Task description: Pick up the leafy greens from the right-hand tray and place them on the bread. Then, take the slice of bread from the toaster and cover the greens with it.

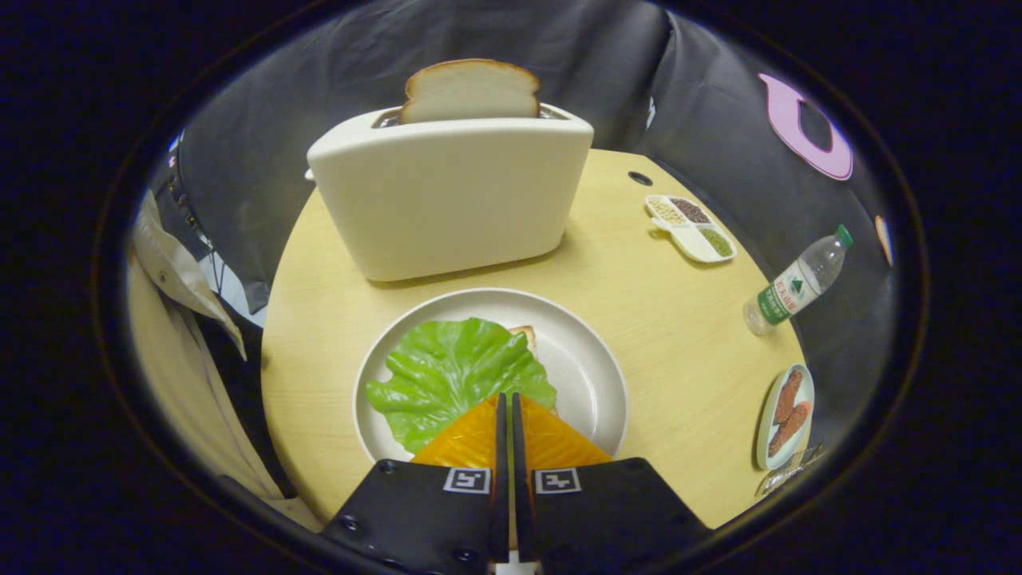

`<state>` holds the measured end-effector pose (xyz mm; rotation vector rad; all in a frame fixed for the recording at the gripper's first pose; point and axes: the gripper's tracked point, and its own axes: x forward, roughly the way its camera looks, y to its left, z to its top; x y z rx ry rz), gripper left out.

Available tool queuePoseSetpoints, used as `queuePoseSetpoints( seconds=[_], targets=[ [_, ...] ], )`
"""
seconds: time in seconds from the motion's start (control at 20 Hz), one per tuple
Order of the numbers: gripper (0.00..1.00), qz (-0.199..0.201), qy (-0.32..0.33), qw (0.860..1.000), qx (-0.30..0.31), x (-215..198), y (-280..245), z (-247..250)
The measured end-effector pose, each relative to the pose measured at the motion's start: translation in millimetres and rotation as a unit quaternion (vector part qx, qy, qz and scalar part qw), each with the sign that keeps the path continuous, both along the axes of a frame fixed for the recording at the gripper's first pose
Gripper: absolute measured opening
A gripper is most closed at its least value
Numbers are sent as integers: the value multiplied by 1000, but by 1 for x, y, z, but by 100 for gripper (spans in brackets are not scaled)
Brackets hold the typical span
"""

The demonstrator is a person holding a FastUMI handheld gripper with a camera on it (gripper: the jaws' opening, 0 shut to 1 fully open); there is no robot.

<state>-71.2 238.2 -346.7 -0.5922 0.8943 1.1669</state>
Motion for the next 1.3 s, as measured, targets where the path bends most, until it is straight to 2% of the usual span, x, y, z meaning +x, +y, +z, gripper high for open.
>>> queuePoseSetpoints(
  seconds=[0.05, 0.45, 0.8, 1.05, 1.3],
  targets=[
    [7, -5, -4, 1000, 2, 2, 1, 1],
    [100, -59, -58, 995, 50, 15, 22, 57],
    [99, -89, -81, 989, 84, 15, 48, 116],
    [99, -91, -71, 987, 110, 8, 79, 151],
    [99, -127, -59, 982, 124, 9, 111, 169]
  ],
)
